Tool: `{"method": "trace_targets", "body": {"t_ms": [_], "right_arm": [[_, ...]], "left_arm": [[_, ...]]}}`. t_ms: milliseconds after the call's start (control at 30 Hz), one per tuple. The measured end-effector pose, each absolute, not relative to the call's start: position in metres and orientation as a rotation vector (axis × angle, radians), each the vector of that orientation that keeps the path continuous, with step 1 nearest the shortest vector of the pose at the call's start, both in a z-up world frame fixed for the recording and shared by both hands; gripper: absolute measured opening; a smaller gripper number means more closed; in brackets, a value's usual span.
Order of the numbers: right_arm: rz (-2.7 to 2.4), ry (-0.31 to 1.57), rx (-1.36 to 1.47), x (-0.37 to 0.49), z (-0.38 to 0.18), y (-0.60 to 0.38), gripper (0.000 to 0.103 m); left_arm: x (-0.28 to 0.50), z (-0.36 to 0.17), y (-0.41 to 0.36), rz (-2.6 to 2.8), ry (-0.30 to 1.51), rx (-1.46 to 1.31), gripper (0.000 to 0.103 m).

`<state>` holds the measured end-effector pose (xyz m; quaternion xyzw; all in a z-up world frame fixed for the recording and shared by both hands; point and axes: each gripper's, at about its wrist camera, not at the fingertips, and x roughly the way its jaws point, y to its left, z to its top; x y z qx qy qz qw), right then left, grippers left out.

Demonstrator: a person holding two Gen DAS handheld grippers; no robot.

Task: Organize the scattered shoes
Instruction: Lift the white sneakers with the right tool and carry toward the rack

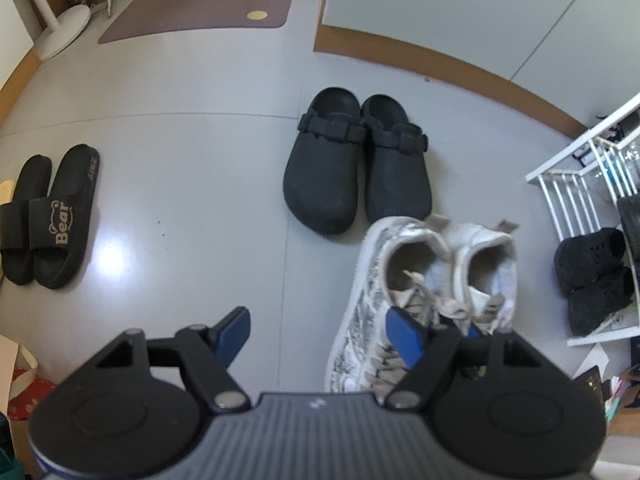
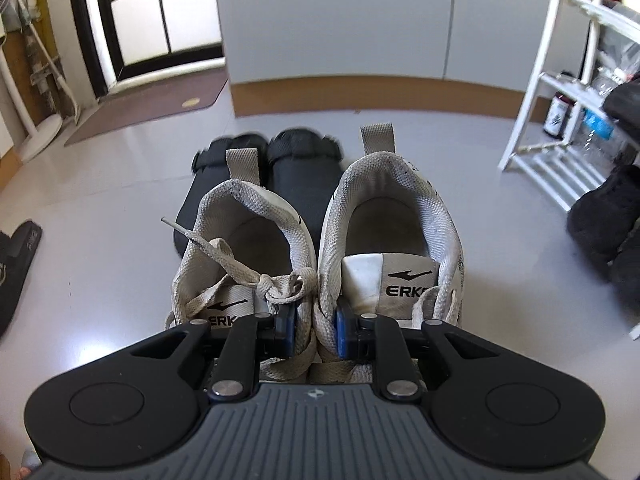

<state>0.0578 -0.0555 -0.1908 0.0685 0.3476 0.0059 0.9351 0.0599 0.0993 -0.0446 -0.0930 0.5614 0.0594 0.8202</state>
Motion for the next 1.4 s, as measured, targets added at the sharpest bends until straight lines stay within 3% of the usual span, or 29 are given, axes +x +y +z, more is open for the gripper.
{"method": "trace_targets", "body": {"t_ms": [700,1067,1400], "right_arm": [[-0.090,0.556,0.206,-0.019,-0.068,-0.151,0.020],[-0.145,0.465,0.132,-0.029,-0.001,-0.196,0.020],[-0.218,0.477,0.230,-0.019,0.023,-0.251,0.020]], "left_arm": [[0.042,0.032,0.038,-0.164,1.067,-0.271,0.077],[0.034,0.045,0.024,-0.250,1.032,-0.269,0.079],[0.018,0.060,0.017,-0.301,0.992,-0.239,0.080]]}}
